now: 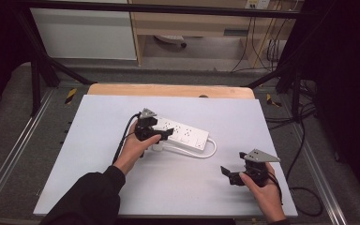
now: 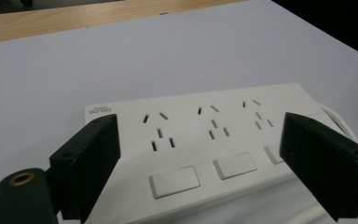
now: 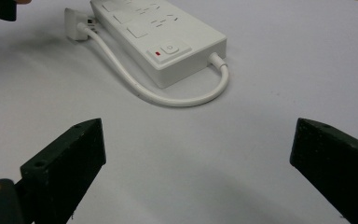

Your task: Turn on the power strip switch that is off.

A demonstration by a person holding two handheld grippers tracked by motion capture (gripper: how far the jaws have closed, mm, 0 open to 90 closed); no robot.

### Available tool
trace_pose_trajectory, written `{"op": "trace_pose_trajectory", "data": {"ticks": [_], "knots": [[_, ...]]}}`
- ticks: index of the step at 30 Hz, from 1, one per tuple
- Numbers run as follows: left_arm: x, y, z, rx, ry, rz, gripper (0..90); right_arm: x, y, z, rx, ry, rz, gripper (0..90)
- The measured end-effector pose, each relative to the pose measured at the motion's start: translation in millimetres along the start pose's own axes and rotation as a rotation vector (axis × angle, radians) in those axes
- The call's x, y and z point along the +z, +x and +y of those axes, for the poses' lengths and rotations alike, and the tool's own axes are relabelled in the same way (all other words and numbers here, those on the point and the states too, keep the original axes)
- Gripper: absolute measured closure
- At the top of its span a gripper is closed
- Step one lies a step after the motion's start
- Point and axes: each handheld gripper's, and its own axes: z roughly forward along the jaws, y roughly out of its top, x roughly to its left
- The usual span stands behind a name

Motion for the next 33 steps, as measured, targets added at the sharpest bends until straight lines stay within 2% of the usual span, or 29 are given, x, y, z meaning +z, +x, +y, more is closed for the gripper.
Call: {"op": "trace_pose_trajectory", "data": {"ticks": [19,33], "knots": [[-8.6,4.2,2.9,-0.014,-0.017,0.008,9.6,1.0,-0.6,0.0,0.001,-0.001,0.006,2.6],[-29.3,7.7,7.4,-0.008,-0.027,0.009,7.2,2.8,-0.7,0.0,-0.007,-0.001,0.018,2.4]]}}
